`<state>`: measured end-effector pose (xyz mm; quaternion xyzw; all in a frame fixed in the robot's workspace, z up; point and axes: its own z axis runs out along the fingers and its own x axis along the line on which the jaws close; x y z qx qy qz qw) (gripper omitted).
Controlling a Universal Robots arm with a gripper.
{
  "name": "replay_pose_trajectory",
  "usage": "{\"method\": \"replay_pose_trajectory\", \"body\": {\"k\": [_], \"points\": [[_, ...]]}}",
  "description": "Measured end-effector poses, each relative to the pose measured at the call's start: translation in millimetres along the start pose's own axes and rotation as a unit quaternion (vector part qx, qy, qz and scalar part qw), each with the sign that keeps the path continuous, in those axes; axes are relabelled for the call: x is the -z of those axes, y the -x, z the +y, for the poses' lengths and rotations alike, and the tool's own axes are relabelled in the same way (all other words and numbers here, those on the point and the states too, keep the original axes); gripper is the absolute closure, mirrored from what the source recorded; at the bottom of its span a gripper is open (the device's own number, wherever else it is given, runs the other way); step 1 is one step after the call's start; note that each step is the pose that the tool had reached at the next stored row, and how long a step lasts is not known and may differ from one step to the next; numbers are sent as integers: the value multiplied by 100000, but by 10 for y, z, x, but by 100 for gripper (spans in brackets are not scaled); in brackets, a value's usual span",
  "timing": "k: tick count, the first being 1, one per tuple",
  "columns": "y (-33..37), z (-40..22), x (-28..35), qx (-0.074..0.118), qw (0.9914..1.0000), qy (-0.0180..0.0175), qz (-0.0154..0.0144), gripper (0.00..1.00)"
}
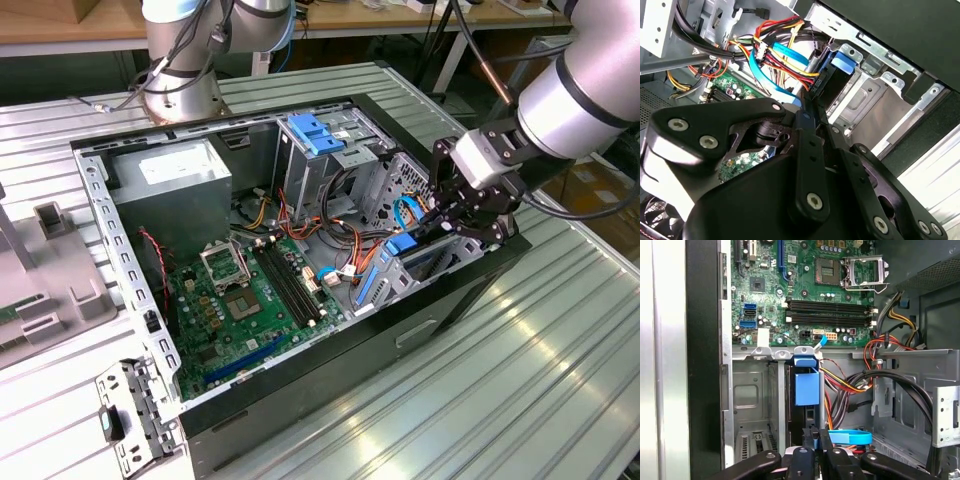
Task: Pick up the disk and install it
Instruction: 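Insert the second disk wire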
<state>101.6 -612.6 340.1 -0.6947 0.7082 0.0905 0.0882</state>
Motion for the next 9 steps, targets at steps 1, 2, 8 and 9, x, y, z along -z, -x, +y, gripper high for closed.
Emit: {"method": "replay_pose_trajectory", "body": {"k": [1,2,8,9], "points": [[0,0,0,1,100000,3,3,83],[-1,0,0,-1,100000,4,-1,76],[30,1,101,-2,100000,6,-22,70],[41,0,99,3,100000,7,-23,70]]}}
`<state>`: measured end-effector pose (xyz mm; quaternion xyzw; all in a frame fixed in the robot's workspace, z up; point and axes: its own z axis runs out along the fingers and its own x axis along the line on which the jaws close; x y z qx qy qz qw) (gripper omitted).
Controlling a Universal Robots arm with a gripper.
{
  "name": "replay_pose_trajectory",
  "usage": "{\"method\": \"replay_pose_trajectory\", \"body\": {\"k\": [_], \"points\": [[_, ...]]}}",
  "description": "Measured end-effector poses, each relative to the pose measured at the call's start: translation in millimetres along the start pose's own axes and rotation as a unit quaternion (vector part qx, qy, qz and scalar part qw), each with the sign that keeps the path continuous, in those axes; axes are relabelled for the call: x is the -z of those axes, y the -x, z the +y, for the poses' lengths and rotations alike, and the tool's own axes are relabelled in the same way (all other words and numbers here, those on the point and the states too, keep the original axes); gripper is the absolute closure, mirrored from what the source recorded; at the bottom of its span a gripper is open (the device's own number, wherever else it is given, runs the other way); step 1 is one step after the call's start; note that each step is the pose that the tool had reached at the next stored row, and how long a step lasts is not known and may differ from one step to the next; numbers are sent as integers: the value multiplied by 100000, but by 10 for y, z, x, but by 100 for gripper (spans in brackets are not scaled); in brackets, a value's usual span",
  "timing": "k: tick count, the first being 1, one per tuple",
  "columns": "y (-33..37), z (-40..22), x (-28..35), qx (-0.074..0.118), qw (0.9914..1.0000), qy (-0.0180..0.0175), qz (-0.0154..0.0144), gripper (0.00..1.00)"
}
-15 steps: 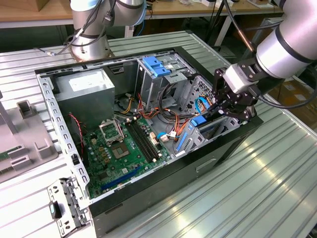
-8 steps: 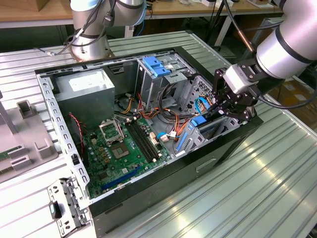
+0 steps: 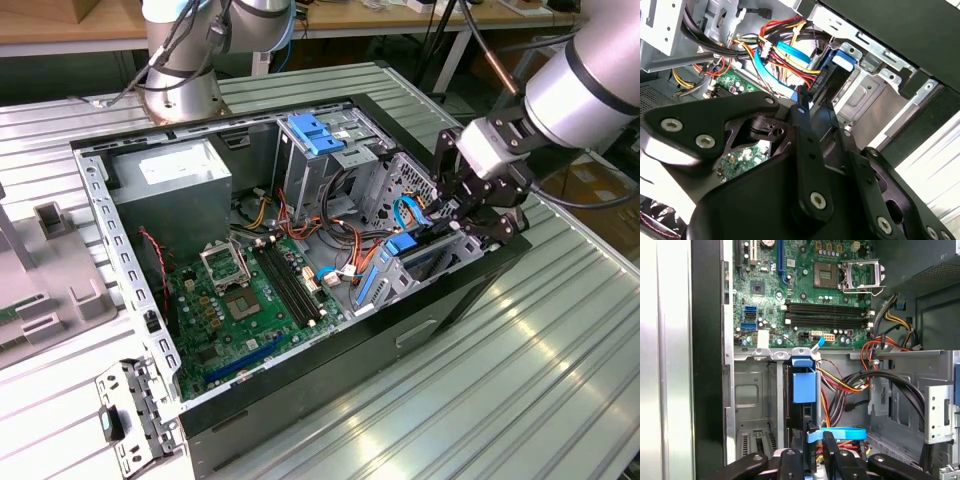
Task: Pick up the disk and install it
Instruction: 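Insert the second disk wire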
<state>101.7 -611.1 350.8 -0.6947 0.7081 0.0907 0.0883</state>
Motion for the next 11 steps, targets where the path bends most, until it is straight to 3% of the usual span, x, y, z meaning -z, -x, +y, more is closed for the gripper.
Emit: {"method": "replay_pose_trajectory", "body": {"k": [2,6,11], "points": [[22,1,-5,-3,100000,-1,7,72],[51,-1,-16,-7,100000,29,-27,89],[35,-24,-74,-111,99999,391,0,89]]}}
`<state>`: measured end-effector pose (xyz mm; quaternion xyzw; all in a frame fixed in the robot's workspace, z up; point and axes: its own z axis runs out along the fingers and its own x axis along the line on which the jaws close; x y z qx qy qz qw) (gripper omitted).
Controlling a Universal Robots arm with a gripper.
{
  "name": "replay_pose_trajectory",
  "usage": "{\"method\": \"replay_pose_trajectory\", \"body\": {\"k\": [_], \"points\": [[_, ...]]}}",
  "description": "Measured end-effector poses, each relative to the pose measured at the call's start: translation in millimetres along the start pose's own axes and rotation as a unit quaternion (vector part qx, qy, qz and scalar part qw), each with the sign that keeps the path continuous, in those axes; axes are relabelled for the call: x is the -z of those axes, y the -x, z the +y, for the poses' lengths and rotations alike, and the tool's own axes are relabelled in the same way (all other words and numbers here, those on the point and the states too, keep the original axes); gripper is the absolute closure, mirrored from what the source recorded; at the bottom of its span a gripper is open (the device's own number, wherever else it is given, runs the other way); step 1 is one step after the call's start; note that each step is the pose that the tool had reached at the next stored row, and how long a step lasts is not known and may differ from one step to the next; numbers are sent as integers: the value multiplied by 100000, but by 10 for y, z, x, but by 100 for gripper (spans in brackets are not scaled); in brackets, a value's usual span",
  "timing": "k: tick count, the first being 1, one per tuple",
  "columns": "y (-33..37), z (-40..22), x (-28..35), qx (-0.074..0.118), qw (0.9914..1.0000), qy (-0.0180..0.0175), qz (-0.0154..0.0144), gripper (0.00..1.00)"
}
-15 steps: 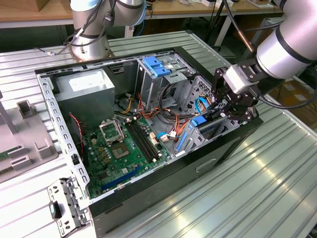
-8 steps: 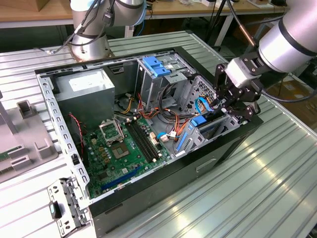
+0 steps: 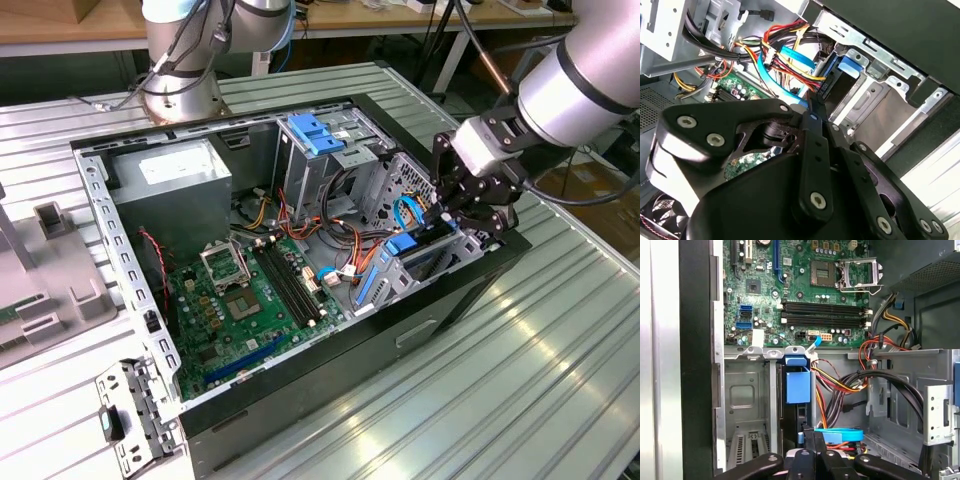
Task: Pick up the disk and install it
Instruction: 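Insert the second disk wire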
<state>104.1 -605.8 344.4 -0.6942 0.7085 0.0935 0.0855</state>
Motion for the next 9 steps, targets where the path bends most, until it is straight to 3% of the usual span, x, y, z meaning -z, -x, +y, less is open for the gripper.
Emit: {"method": "replay_pose_trajectory", "body": {"k": [2,5,9], "points": [[-8,-2,-32,-12,100000,65,14,89],[-7,-9,-30,-6,100000,69,-31,89],[13,-47,44,-8,100000,70,-139,89]]}}
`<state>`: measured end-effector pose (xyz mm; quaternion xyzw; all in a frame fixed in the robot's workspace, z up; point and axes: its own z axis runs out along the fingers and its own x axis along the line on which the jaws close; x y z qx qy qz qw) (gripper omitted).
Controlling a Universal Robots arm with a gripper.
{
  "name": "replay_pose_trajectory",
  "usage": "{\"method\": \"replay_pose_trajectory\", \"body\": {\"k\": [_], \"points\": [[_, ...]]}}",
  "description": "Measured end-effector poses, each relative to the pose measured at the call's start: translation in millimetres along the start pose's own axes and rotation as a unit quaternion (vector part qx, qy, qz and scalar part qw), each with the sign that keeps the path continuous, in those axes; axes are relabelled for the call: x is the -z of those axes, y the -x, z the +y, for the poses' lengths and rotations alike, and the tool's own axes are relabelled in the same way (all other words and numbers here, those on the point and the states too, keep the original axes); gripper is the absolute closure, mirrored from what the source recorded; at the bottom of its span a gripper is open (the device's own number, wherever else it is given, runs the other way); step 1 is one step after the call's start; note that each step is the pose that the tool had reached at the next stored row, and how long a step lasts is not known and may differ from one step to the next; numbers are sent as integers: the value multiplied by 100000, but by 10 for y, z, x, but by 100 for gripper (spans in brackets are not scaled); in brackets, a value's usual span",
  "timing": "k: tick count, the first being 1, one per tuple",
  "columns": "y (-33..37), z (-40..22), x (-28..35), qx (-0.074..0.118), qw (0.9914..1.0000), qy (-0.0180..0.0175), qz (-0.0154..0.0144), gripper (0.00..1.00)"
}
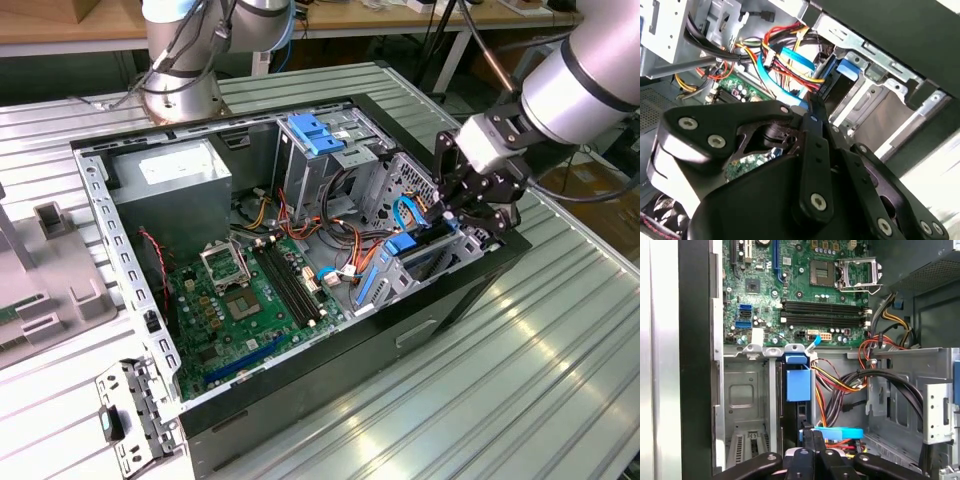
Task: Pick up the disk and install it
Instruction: 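Insert the second disk wire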
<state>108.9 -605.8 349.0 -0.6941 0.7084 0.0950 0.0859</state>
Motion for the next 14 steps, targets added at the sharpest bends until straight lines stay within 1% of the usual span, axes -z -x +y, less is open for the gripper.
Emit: {"method": "replay_pose_trajectory", "body": {"k": [2,7,10,14], "points": [[8,-57,29,-6,100000,29,-156,89],[21,-172,66,-26,99998,133,-546,89],[24,-201,76,-28,99997,161,-804,89],[24,-206,76,-31,99996,161,-839,89]]}}
